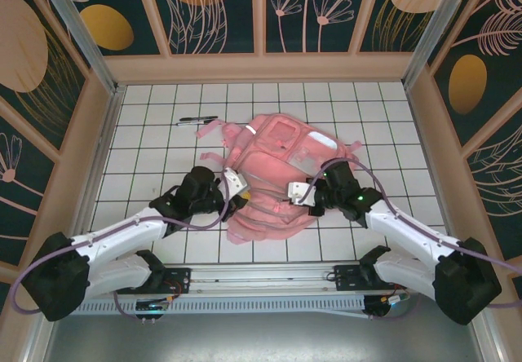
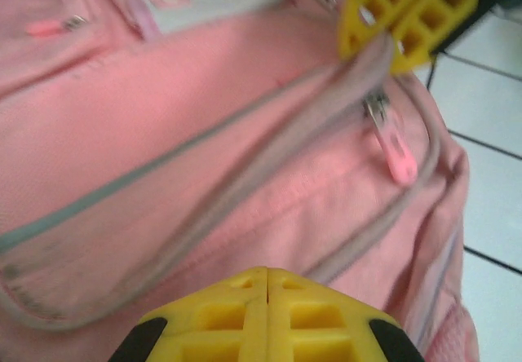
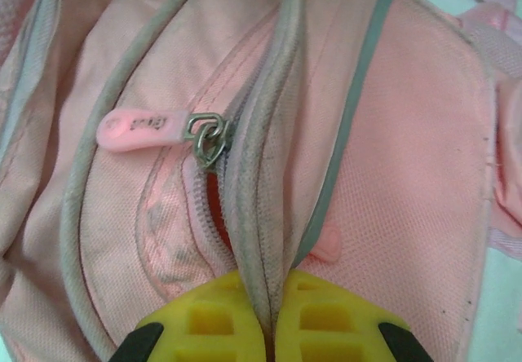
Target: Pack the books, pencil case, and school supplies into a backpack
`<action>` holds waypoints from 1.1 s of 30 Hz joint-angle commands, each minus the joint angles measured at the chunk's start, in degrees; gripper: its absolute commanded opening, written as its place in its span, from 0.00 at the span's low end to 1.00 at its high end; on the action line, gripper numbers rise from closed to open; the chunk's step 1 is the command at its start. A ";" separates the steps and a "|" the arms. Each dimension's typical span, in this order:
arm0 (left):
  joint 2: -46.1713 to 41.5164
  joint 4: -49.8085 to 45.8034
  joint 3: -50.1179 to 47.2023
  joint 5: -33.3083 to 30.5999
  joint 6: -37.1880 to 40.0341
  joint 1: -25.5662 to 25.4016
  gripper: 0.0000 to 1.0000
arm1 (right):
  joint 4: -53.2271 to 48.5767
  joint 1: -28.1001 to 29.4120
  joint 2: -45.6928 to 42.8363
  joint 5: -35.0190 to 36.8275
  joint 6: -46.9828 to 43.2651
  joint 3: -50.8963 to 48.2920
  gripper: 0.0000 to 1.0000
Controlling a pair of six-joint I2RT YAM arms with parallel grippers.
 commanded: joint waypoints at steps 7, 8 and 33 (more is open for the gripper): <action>4.04 4.51 5.60 5.18 -4.35 -4.42 0.42 | -4.31 -1.35 -0.07 -5.27 6.40 3.78 0.00; 4.88 5.26 6.29 2.66 -6.92 -5.57 0.48 | -3.58 -1.32 -0.09 -5.47 7.17 3.86 0.00; 15.61 5.90 12.05 -8.36 -20.52 -11.88 0.01 | -4.27 3.66 1.22 -3.14 8.79 4.21 0.00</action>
